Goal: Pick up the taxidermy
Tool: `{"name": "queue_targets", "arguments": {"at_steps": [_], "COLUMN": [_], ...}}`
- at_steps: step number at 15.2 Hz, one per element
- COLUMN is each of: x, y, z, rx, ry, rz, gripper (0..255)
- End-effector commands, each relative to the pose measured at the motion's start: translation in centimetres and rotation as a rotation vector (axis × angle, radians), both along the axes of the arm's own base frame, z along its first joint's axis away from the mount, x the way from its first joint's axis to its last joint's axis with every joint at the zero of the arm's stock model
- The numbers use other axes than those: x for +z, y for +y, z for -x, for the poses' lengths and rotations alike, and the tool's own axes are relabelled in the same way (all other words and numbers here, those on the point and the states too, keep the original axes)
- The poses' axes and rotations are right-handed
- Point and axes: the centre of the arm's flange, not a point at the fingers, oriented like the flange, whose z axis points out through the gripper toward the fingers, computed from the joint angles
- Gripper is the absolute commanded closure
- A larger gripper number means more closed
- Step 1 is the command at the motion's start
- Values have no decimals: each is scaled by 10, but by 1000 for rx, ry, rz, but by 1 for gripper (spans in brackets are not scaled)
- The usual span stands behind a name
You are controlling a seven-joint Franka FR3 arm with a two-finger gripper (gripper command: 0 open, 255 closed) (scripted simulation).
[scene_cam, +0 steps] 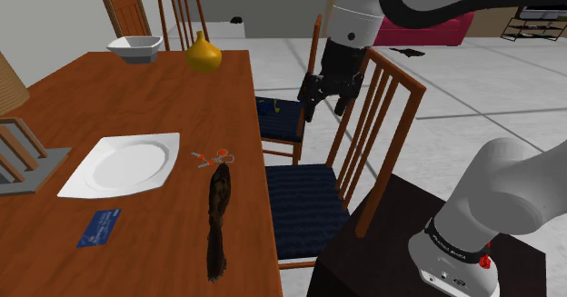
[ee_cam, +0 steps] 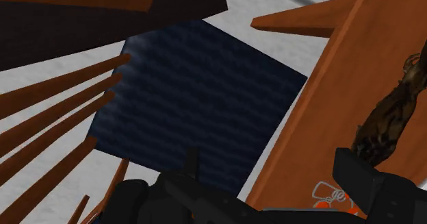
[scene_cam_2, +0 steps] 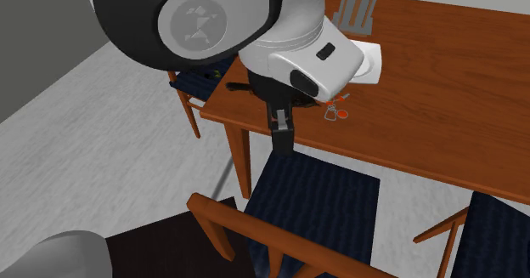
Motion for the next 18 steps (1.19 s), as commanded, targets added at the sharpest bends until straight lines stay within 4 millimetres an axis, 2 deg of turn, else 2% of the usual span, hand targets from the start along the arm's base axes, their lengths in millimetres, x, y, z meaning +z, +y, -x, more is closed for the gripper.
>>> {"name": "queue_targets", "arguments": {"at_steps": [1, 9, 18], "x": [-13, -59, -110], "y": [23, 113, 210], "z": [-7, -37, -81], "rx": [-34, -156, -294], "ry": [14, 68, 130], "rz": [-7, -29, -53], "gripper": [0, 0, 0]}}
